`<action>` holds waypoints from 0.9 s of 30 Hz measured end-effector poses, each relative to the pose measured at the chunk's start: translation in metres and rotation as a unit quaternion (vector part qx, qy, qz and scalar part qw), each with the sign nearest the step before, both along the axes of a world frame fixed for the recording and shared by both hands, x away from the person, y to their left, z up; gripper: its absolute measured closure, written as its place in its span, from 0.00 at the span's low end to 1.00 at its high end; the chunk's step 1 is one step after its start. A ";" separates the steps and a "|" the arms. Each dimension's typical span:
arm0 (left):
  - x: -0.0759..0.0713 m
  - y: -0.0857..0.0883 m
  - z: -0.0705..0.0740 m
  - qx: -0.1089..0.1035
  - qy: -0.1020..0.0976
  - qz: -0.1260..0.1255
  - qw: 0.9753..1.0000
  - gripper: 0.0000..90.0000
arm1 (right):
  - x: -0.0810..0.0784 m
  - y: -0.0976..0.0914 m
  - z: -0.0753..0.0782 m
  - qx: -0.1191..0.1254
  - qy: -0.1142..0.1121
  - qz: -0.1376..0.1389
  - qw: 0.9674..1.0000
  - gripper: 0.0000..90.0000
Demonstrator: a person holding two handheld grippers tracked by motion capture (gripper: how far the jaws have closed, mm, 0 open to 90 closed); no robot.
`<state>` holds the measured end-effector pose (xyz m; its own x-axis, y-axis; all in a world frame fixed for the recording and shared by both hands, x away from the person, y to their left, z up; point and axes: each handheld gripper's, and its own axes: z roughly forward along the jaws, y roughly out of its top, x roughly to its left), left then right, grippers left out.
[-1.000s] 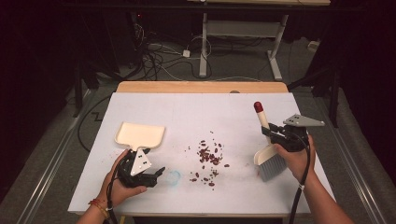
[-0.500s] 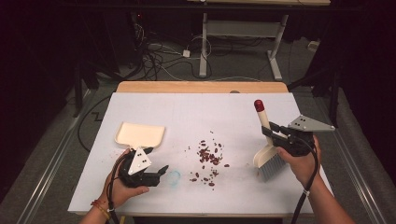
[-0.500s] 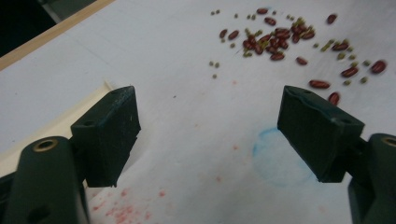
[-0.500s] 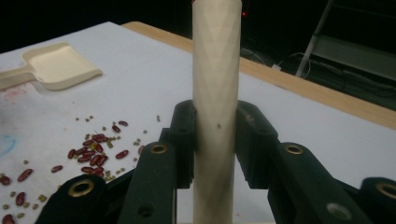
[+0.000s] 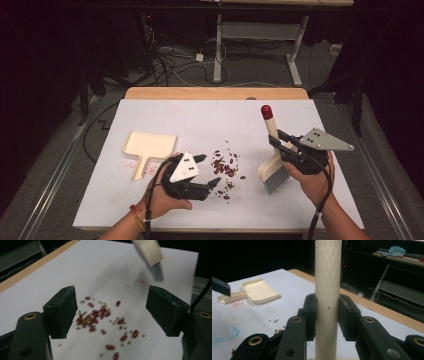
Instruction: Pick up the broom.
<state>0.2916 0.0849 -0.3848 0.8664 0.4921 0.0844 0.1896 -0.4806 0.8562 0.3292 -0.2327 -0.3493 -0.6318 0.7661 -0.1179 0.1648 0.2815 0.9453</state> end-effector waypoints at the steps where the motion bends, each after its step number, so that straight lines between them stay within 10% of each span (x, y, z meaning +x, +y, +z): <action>1: 0.000 -0.007 -0.001 0.001 -0.002 -0.007 1.000 0.27 | 0.000 0.003 0.000 0.000 0.001 0.004 1.000 0.79; 17: 0.008 -0.081 -0.016 -0.024 0.015 0.000 1.000 0.30 | -0.021 0.036 -0.006 0.016 -0.026 0.011 0.999 0.78; 27: 0.009 -0.077 -0.022 -0.034 0.000 -0.006 0.999 0.59 | -0.034 0.041 -0.002 0.030 -0.035 0.026 0.999 0.78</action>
<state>0.3009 0.0077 -0.4069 0.8720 0.4868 0.0512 0.1837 -0.4226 0.8875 0.2954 -0.1914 -0.3510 -0.6629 0.7393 -0.1184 0.0834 0.2301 0.9696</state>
